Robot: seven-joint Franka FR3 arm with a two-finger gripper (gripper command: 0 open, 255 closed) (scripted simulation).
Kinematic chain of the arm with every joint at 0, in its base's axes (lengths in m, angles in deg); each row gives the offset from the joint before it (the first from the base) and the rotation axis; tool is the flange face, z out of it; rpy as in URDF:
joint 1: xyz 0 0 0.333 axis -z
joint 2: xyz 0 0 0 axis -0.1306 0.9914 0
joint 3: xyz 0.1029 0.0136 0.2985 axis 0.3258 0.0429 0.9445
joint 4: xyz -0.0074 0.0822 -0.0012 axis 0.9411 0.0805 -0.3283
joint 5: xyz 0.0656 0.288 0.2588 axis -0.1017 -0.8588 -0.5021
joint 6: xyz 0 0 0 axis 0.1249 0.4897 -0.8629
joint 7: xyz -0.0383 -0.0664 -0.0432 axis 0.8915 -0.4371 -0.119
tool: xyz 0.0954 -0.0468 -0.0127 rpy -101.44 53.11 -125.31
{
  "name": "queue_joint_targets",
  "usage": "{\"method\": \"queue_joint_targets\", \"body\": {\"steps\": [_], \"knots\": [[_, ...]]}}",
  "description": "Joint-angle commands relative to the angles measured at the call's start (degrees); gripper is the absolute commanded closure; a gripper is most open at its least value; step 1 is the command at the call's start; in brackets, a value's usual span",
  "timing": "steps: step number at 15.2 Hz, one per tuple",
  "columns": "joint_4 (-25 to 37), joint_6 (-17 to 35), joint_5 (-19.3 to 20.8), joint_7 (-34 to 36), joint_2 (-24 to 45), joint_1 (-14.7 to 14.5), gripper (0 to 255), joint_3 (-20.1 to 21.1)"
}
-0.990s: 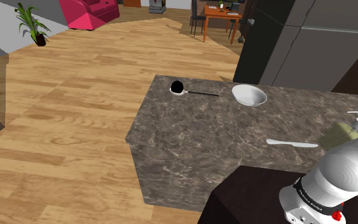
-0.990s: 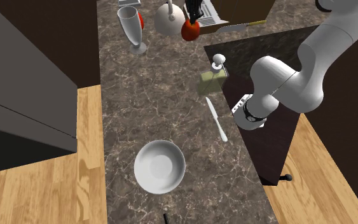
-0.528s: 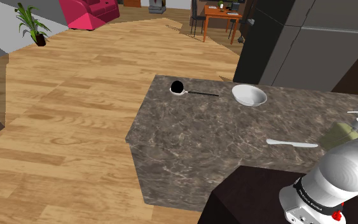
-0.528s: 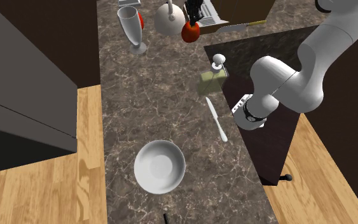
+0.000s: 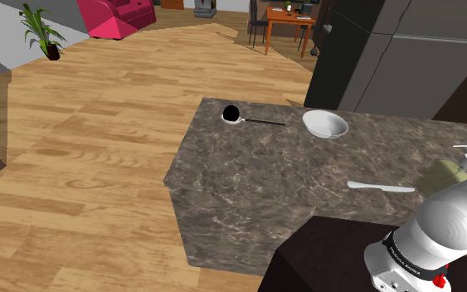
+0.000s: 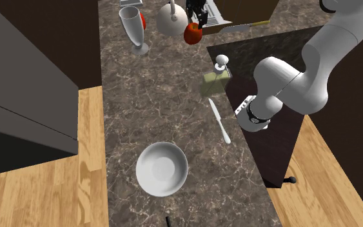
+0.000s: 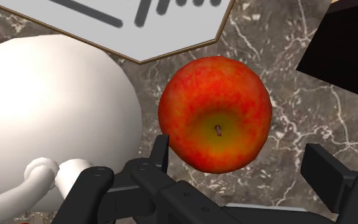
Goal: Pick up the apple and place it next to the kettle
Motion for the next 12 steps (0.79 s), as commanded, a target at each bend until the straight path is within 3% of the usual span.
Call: {"method": "queue_joint_targets", "body": {"steps": [1, 4, 12], "knots": [[0.76, -1.33, -1.03, -0.41, 0.28, 0.5, 0, 1.54], [3.29, -5.12, -3.76, -1.51, 1.12, 1.54, 0, 5.52], [3.3, -5.13, -3.74, -1.51, 1.1, 1.53, 0, 5.53]]}}
